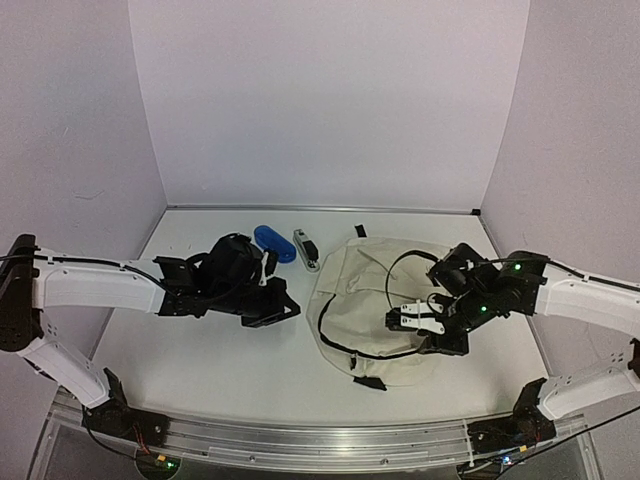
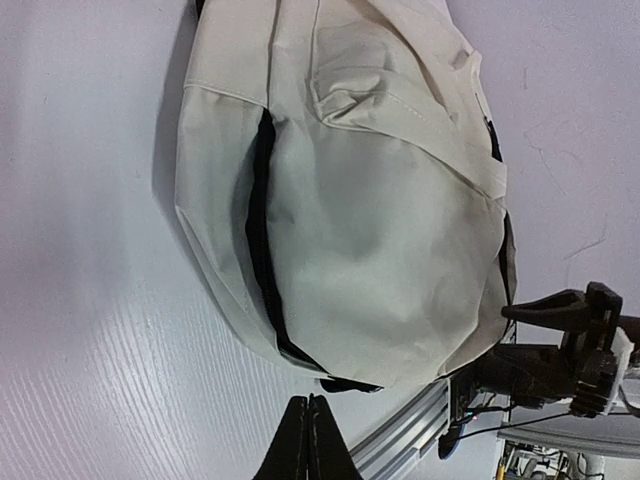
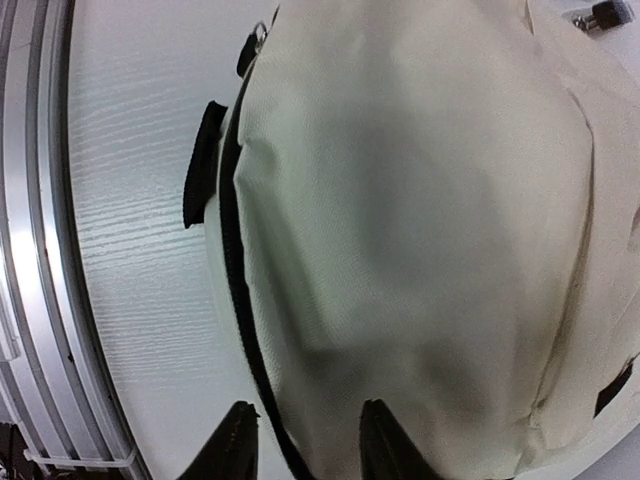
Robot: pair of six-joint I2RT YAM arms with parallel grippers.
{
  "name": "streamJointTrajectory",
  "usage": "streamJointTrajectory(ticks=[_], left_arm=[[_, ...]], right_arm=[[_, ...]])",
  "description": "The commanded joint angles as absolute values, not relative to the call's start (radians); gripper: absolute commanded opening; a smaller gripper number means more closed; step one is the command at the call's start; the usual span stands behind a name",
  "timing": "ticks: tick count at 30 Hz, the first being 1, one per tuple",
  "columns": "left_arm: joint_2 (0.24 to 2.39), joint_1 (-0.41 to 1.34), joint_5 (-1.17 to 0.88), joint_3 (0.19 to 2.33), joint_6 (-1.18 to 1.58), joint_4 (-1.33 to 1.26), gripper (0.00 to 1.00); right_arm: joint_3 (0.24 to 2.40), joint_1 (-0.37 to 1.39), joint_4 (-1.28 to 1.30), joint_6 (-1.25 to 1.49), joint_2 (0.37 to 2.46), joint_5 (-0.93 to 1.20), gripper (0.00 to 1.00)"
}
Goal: Pack the student bag
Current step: Zip the student bag at the center of the board.
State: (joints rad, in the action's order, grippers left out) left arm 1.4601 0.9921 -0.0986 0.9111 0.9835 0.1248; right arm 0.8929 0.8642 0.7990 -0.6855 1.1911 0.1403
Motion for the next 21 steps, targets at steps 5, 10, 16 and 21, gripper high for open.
streamJointTrajectory(ticks=[5,10,16,21], left_arm=[[1.499,1.05,-0.195,0.87,0.987,-0.075,0.33],[1.649,1.219,-0.09,0.983,0.88,-0.001,0.48],[1.73,1.295,-0.022,0.906,0.82,-0.258,0.59],[1.811,1.352,0.136,0.974,0.71,-0.255,0.59]], right_arm=[[1.002,0.865,0.813,-0.648,1.231,0.259,0.52],[0.986,0.878,0.762,-0.619,1.248,0.295,0.54],[0.985,0.89,0.739,-0.591,1.275,0.309,0.55],[0.992,0.891,0.736,-0.582,1.28,0.307,0.55]])
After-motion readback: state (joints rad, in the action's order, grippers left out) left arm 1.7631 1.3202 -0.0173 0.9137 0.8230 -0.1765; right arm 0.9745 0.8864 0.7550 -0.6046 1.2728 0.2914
